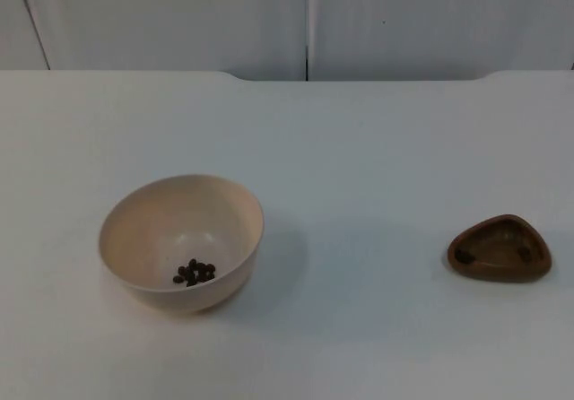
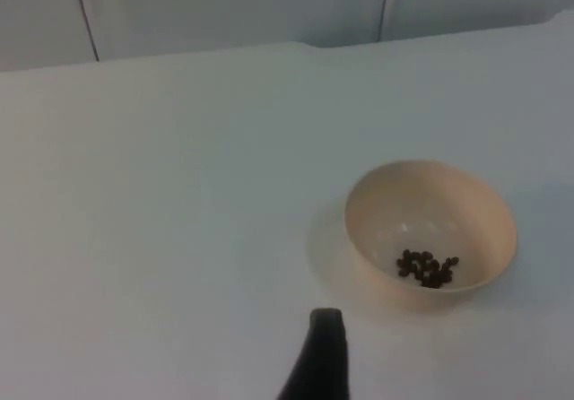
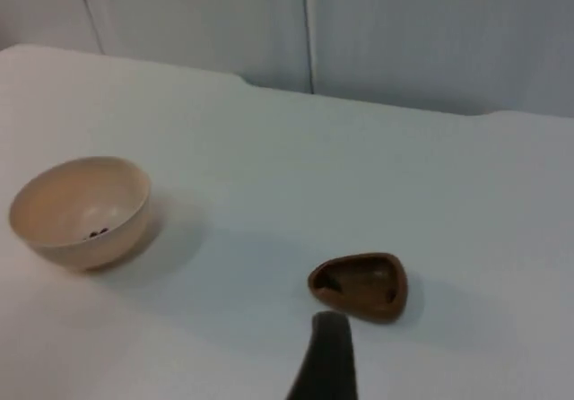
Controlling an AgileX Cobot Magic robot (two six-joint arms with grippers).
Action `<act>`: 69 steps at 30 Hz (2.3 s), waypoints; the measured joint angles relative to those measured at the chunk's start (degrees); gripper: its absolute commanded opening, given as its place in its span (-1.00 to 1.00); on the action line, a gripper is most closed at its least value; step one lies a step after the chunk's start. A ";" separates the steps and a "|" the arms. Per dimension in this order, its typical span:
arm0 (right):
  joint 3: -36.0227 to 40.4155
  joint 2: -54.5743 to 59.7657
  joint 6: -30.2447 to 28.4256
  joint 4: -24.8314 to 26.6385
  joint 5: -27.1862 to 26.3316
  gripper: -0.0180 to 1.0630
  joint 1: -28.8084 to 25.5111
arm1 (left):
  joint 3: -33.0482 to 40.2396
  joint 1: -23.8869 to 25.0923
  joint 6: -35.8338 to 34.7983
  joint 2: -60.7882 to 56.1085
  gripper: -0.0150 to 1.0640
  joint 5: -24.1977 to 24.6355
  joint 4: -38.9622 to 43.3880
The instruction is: Pick up the bowl with the left hand and pour the coffee beans from the cup into the bowl with the right hand.
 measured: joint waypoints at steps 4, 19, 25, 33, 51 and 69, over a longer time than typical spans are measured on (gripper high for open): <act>1.84 0.00 -4.00 3.43 0.95 0.25 0.00 | 1.05 0.00 2.22 -2.54 0.37 0.00 -1.30; 4.60 0.00 -7.34 4.76 2.77 0.24 0.00 | 4.29 0.00 4.57 -2.66 0.37 1.47 -3.54; 4.60 0.00 -7.57 4.76 2.88 0.24 0.00 | 4.68 0.00 4.57 -2.66 0.37 1.73 -3.68; 4.60 0.00 -6.87 4.11 3.00 0.24 0.00 | 4.68 0.00 4.14 -2.66 0.37 1.73 -3.68; 4.60 0.00 -0.92 -1.93 3.00 0.24 0.00 | 4.68 0.00 3.45 -2.66 0.43 1.73 -3.48; 4.60 0.00 1.38 -3.92 3.00 0.99 0.00 | 4.68 0.00 3.45 -2.66 0.98 1.73 -3.48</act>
